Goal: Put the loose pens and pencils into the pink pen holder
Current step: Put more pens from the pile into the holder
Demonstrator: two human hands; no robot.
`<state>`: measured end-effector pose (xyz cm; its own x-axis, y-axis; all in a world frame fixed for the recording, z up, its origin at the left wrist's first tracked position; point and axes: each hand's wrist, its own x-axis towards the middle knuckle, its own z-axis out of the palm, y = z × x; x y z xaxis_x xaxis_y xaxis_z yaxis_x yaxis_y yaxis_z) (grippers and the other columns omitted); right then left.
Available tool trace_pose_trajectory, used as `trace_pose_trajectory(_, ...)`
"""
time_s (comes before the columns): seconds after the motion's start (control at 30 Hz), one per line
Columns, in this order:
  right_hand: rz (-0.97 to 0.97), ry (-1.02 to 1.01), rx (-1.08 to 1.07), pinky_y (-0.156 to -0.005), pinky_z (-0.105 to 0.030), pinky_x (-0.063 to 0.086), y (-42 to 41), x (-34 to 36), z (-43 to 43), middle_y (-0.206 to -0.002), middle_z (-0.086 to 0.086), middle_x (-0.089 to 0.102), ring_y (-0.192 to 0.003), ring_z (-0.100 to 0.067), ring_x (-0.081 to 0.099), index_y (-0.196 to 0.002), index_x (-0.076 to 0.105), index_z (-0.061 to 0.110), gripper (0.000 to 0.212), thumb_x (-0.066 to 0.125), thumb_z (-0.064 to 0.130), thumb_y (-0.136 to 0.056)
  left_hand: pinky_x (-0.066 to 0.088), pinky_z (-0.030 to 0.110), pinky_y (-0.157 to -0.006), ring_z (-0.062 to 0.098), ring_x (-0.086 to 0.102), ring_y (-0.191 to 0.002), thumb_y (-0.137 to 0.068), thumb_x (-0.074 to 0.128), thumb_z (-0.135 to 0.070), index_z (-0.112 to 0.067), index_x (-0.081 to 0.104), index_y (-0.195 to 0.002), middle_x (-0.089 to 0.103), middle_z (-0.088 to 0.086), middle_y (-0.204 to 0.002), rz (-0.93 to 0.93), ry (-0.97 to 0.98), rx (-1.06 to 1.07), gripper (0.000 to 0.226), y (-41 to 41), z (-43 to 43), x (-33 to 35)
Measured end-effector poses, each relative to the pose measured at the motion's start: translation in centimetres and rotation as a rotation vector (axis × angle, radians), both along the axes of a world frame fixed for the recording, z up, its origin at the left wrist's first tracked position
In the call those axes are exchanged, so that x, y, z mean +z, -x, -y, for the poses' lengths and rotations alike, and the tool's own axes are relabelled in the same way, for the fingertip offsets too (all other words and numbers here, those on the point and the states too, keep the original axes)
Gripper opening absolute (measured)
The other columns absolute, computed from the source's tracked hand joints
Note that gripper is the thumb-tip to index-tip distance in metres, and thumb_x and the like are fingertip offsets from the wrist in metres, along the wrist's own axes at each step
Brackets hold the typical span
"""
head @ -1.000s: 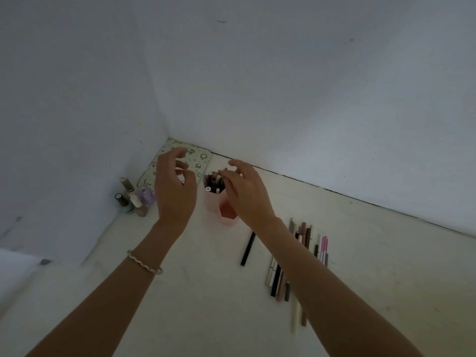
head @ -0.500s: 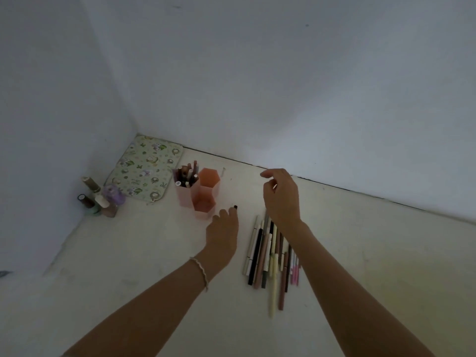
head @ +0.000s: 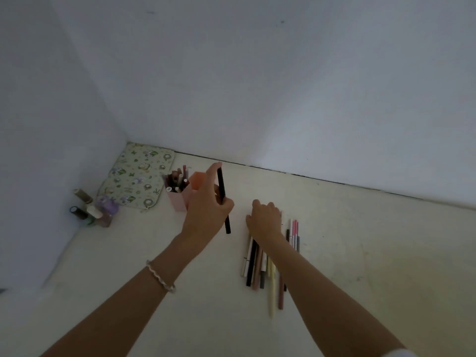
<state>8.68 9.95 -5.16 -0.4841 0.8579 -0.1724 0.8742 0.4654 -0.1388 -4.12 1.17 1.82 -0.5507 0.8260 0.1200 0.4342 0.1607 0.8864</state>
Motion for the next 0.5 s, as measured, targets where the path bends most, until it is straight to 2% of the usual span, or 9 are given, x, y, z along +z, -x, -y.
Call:
trace_pose_trajectory(0.1,-0.004,-0.024,0.021,-0.071,-0.031,0.034,0.5,-1.2,0.2,-0.084,-0.004,0.063,-0.091,-0.024,0.056,-0.096,0.052,0.012,0.010,0.045,0.008,-0.091,0.060,0.031,-0.067,0.018,0.063,-0.073,-0.084,0.063,-0.004,-0.039,0.035,-0.133,0.059,0.002,-0.090,0.029,-0.048,0.035,0.067,1.1,0.4,0.7)
trace_pose_trajectory(0.17,-0.074,0.008,0.007,-0.074,-0.032,0.038,0.7,-1.7,0.0,-0.087,-0.005,0.065,-0.092,-0.024,0.057,-0.100,0.056,0.010,0.016,0.046,0.007,-0.089,0.058,0.023,-0.060,0.013,0.064,-0.068,-0.085,0.063,-0.003,-0.038,0.036,-0.129,0.059,-0.005,-0.085,0.014,-0.104,0.094,0.063,2.0,0.4,1.3)
trace_pose_trajectory(0.23,-0.294,0.118,-0.106,-0.076,-0.030,0.048,0.9,-1.1,-0.5,-0.090,-0.007,0.069,-0.088,-0.022,0.061,-0.110,0.062,0.007,0.023,0.053,0.012,-0.089,0.051,0.010,-0.052,0.005,0.065,-0.066,-0.087,0.064,-0.005,-0.036,0.037,-0.128,0.057,-0.012,-0.085,-0.024,-0.165,0.158,0.058,3.3,0.0,2.2)
trace_pose_trajectory(0.27,-0.440,0.169,-0.191,-0.071,-0.022,0.051,1.1,-0.4,-0.8,-0.088,-0.006,0.069,-0.079,-0.017,0.063,-0.111,0.065,0.005,0.025,0.058,0.013,-0.088,0.049,0.009,-0.050,0.001,0.066,-0.065,-0.088,0.064,-0.006,-0.034,0.038,-0.128,0.057,-0.013,-0.087,-0.031,-0.198,0.182,0.055,4.1,-0.3,2.8)
trace_pose_trajectory(0.33,-0.716,0.168,-0.350,-0.057,-0.002,0.041,1.4,1.8,-1.9,-0.081,-0.001,0.067,-0.064,-0.003,0.057,-0.102,0.070,0.005,0.020,0.064,0.010,-0.084,0.051,0.012,-0.050,0.001,0.068,-0.063,-0.090,0.064,-0.009,-0.033,0.037,-0.127,0.060,-0.012,-0.090,-0.045,-0.261,0.222,0.052,5.9,-1.2,3.9)
trace_pose_trajectory(0.37,-0.826,0.144,-0.417,-0.056,0.001,0.038,1.6,3.1,-2.5,-0.080,0.001,0.067,-0.063,-0.002,0.055,-0.097,0.071,0.007,0.016,0.065,0.010,-0.083,0.053,0.014,-0.051,0.003,0.069,-0.063,-0.090,0.063,-0.009,-0.031,0.036,-0.127,0.060,-0.011,-0.090,-0.067,-0.282,0.234,0.050,6.8,-1.6,4.4)
trace_pose_trajectory(0.43,-1.017,0.117,-0.515,-0.056,0.000,0.037,1.9,5.7,-4.0,-0.078,0.004,0.066,-0.064,-0.005,0.055,-0.090,0.069,0.013,0.009,0.065,0.011,-0.083,0.054,0.015,-0.053,0.003,0.070,-0.063,-0.090,0.063,-0.010,-0.028,0.035,-0.127,0.060,-0.014,-0.089,-0.133,-0.297,0.236,0.049,8.0,-2.7,5.1)
trace_pose_trajectory(0.5,-1.141,0.115,-0.572,-0.059,-0.009,0.040,2.1,8.1,-5.1,-0.075,0.005,0.064,-0.061,-0.004,0.054,-0.089,0.068,0.017,0.009,0.064,0.012,-0.082,0.054,0.013,-0.053,0.001,0.069,-0.064,-0.091,0.063,-0.009,-0.029,0.034,-0.127,0.059,-0.015,-0.089,-0.193,-0.277,0.228,0.050,8.5,-3.9,5.3)
